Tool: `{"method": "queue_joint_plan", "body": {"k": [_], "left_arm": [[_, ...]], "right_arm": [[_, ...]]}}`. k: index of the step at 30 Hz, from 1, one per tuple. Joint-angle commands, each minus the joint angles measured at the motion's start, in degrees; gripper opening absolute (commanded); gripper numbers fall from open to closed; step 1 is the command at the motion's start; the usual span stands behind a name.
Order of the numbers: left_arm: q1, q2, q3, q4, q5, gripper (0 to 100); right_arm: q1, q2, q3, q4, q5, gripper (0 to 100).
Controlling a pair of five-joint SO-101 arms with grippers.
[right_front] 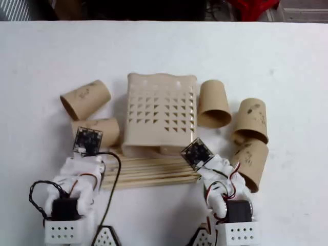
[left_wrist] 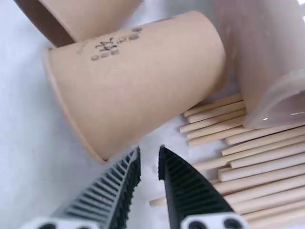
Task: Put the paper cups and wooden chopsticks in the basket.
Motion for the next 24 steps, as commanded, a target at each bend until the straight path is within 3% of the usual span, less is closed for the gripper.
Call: {"method": "queue_joint_plan", "body": {"k": [1, 20, 24], "left_arm": [[0.57, -0.66, -0.18, 0.18, 0.53, 9], [0.57, -0.66, -0.18, 0.18, 0.53, 9], [0.57, -0.66, -0.18, 0.18, 0.53, 9]], "right_arm": [[-0.22, -0.13, 0.35, 0.40, 0.26, 1.9], [-0.48, -0.13, 0.35, 0.40, 0.26, 2.1], [-2.15, -0.22, 0.09, -3.38, 0.70, 2.1]]}}
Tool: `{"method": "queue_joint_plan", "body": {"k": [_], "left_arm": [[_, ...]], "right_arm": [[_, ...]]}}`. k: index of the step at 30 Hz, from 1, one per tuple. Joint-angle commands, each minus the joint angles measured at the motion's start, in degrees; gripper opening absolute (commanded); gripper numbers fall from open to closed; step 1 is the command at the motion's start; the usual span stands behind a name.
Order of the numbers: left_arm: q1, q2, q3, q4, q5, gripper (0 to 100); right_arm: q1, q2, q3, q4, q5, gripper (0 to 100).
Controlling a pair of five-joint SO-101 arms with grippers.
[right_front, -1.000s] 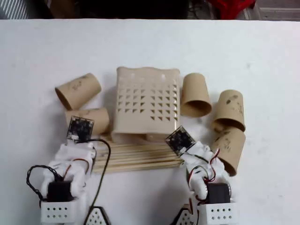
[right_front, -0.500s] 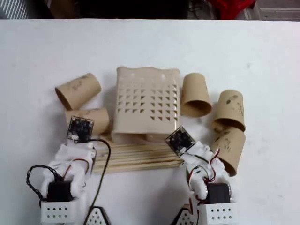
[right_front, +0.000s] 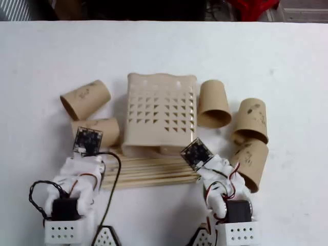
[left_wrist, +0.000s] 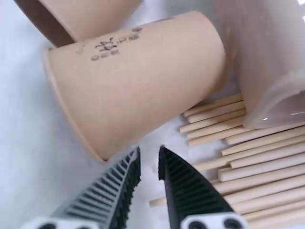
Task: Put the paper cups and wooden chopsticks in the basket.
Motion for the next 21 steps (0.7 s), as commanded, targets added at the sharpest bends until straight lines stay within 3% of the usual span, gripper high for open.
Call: {"method": "queue_joint_plan", "body": {"k": [1, 5, 12, 16, 21], "left_arm": [[0.57, -0.66, -0.18, 0.18, 0.53, 9], [0.57, -0.66, -0.18, 0.18, 0.53, 9], [0.57, -0.66, -0.18, 0.18, 0.53, 9], [0.57, -0.66, -0.18, 0.18, 0.53, 9], [0.57, -0.66, -0.18, 0.18, 0.53, 9]], "right_arm": [[-1.19, -0.22, 0.00, -4.70, 0.79, 2.1], [-0.57, -0.13, -5.36, -6.55, 2.55, 2.1], [-0.48, 2.86, -25.58, -6.20, -4.66, 2.2], [-0.57, 16.84, -33.85, -10.15, -9.32, 2.2], [-4.00, 44.44, -48.88, -12.62, -16.09, 6.3]]}}
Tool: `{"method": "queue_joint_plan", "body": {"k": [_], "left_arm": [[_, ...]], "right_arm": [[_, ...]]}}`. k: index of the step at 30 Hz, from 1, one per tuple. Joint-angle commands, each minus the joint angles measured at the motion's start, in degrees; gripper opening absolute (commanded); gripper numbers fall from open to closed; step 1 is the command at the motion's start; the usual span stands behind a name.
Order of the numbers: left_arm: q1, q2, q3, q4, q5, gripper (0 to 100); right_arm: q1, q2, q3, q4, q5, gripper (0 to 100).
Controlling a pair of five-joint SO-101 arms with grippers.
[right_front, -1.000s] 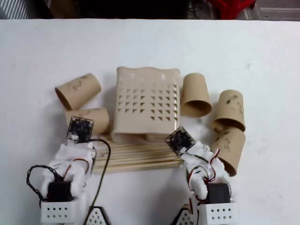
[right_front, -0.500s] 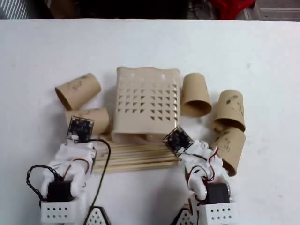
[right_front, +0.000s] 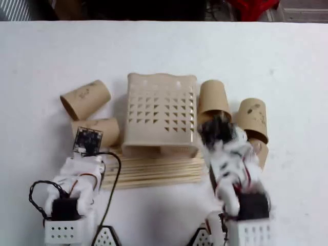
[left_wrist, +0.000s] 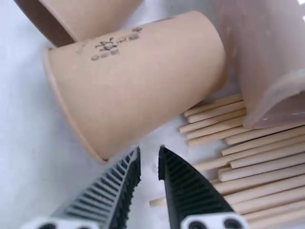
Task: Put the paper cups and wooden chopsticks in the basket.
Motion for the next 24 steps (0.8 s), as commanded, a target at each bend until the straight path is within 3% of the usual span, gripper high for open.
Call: {"method": "queue_joint_plan", "body": {"k": [1, 6, 13, 24], "left_arm": [[0.57, -0.66, -0.18, 0.18, 0.53, 9], [0.57, -0.66, -0.18, 0.18, 0.53, 9], [0.57, -0.66, -0.18, 0.18, 0.53, 9], [0.57, -0.66, -0.18, 0.18, 0.53, 9]], "right_arm": [[-2.68, 21.58, -14.15, -1.63, -5.71, 9.1], [-4.26, 45.14, -35.16, 2.86, -15.21, 21.9], [-4.26, 69.32, -60.92, 10.24, -35.87, 22.4], [-4.53, 98.15, -89.23, 16.48, -36.92, 27.8]]}}
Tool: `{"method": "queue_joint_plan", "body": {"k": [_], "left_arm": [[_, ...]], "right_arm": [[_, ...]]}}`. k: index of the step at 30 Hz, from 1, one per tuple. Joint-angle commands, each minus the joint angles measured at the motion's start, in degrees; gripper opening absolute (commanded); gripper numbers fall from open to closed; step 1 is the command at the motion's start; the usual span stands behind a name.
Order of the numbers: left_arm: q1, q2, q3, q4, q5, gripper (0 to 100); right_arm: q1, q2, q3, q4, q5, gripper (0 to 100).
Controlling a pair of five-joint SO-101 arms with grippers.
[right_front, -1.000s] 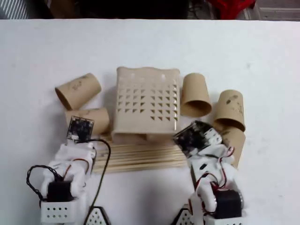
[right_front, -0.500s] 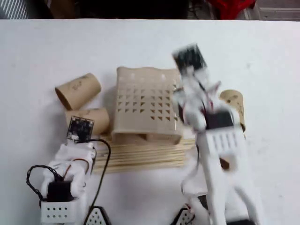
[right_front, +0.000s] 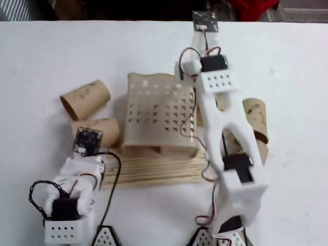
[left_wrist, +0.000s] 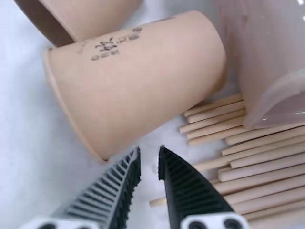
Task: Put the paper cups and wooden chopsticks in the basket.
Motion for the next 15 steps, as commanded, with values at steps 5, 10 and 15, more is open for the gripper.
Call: {"method": "queue_joint_plan", "body": {"k": [5, 10, 15], "left_arm": [[0.57, -0.66, -0.18, 0.18, 0.53, 9], [0.57, -0.66, -0.18, 0.18, 0.53, 9], [0.57, -0.66, -0.18, 0.18, 0.53, 9]], "right_arm": [[-0.13, 10.07, -17.85, 5.41, -0.35, 27.8], [0.48, 14.20, -22.07, 5.58, -0.62, 27.7], [1.45, 17.71, -24.70, 5.41, -0.62, 27.6]]}}
